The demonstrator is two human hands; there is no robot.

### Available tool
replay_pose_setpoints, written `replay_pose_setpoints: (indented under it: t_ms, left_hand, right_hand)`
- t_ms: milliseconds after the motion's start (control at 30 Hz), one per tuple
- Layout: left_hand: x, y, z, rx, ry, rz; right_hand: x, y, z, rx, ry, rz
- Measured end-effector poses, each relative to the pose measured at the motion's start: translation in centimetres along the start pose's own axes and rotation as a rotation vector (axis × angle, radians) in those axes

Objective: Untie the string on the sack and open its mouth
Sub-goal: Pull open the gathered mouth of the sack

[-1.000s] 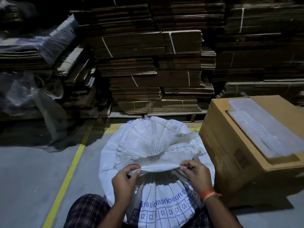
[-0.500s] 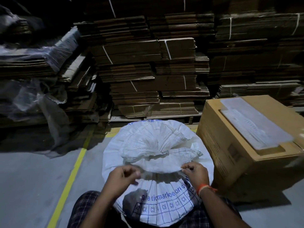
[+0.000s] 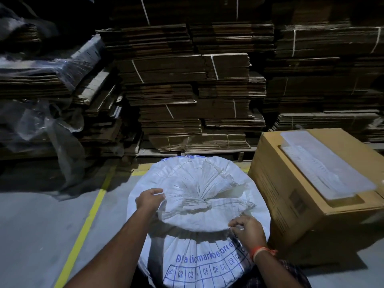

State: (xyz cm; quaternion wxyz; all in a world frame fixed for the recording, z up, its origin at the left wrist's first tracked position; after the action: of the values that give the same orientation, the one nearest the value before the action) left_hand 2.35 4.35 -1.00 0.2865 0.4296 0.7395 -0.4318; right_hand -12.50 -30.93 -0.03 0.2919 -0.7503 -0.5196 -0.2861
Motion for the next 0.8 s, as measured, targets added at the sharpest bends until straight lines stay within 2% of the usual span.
replay_pose_setpoints:
  t_ms: [200, 333, 500, 600, 667, 733, 800]
  left_hand:
    - [2.7, 0.6, 0.3, 0.051, 0.055, -0.077]
    - [1.9, -1.1, 1.1, 0.153, -0.062, -0.014]
    - [0.7, -1.8, 0.6, 0.059, -0.054, 0.161]
    - [0.5, -2.3, 0.2, 0.022, -0.038, 0.240]
    - [0.6, -2.6, -0.1, -0.001, -0.034, 0.265]
    - [0.8, -3.1, -0.3, -0.014, -0.030, 0.283]
    - [1.1, -3.3, -0.3, -0.014, -0.031, 0.312]
  right_hand:
    - [-0.1, 0.5, 0.4, 0.013, -0.035, -0.016]
    - [-0.4, 0.7, 1.1, 0.027, -0.089, -0.037]
    - [0.3, 0.0, 0.7, 0.038, -0.061, -0.069]
    - [0.1, -0.9, -0.9, -0.022, 0.077, -0.005]
    - [-0.8, -1.4, -3.0, -0.169, 0.216, 0.078]
    - [-2.0, -1.4, -5.4, -0.313, 0.450, 0.176]
    - [-2.4, -0.8, -7.2, -0.364, 0.655, 0.257]
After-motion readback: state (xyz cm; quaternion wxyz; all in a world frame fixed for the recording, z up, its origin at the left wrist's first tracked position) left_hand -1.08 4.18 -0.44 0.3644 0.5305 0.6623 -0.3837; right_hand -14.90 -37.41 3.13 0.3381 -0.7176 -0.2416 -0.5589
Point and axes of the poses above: each hand's wrist, its own y-axis towards the middle knuckle, its own z-axis out of the palm, x = y × z, the point moved 7 cm from there along y, towards the middle knuckle, and after that the axes turned 4 degrees about y, right-handed, at the moved point
